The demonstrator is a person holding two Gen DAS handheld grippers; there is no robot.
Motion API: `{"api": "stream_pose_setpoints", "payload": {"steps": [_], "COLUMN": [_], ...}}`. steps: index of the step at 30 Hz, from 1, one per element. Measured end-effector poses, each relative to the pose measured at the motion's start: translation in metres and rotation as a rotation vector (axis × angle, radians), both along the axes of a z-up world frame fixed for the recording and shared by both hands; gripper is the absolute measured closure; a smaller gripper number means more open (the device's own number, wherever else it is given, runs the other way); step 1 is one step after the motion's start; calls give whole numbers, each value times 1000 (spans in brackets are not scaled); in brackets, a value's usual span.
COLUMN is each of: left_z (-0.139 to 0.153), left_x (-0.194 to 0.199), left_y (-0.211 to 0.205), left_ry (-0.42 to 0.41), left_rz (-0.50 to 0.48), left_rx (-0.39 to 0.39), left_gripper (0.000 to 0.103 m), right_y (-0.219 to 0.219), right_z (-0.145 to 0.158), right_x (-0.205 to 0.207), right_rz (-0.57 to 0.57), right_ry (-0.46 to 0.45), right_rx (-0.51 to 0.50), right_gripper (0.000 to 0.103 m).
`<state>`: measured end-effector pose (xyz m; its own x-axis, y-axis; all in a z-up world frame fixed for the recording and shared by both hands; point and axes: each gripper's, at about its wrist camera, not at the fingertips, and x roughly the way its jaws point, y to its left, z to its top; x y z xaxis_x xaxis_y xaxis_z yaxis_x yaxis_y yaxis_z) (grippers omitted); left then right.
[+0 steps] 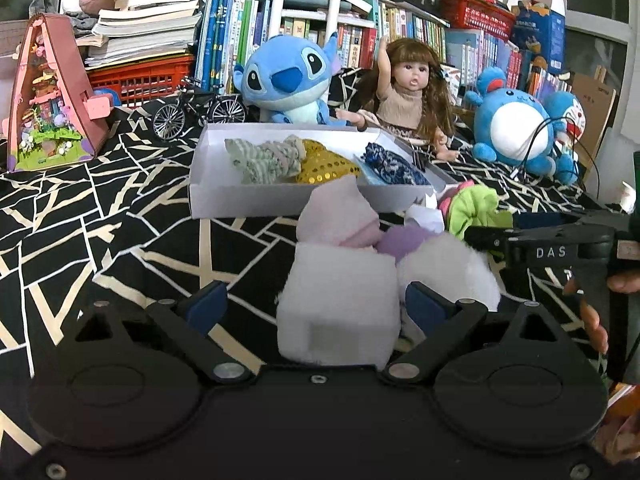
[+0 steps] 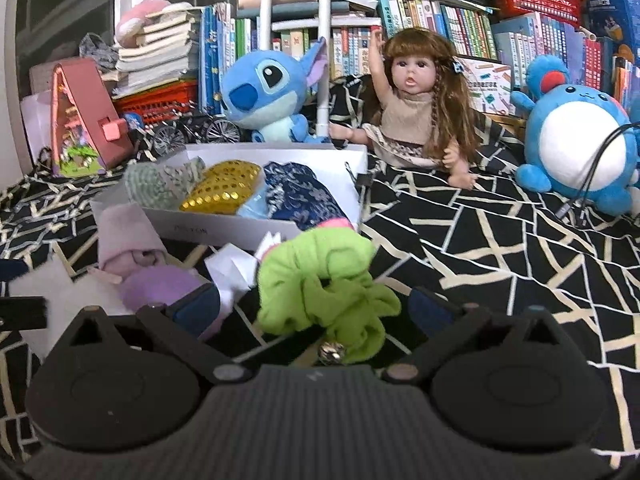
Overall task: Organize soft objects
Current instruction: 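Move the left tool to the white foam block while the right tool reaches the green scrunchie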
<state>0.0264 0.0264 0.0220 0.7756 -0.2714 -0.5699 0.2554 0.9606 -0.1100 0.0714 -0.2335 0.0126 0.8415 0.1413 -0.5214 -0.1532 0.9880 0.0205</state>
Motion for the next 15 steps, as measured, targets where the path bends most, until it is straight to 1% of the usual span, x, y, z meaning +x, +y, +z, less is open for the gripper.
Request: {"api": "stream_pose_setpoints", "payload": {"steps": [3, 8, 11, 15], "left_z": [-4, -7, -8, -10], "left_x": [-3, -3, -2, -1], "left_y": [0, 3, 4, 4], "left_ry": [14, 32, 43, 59], "left_rz": [0, 6, 7, 6], "left_rx": [7, -8, -21, -33], "left_gripper": [7, 9, 13, 21], "right_y": [-2, -4, -4, -5], "right_z": [-2, -5, -6, -8], "right_x": [-1, -2, -2, -2], "right_rz": [-10, -21, -23, -24], "right_ry": [8, 13, 17, 21], "right_rx": [-9, -10, -10, -8], "right_gripper": [0, 0, 0, 0]}}
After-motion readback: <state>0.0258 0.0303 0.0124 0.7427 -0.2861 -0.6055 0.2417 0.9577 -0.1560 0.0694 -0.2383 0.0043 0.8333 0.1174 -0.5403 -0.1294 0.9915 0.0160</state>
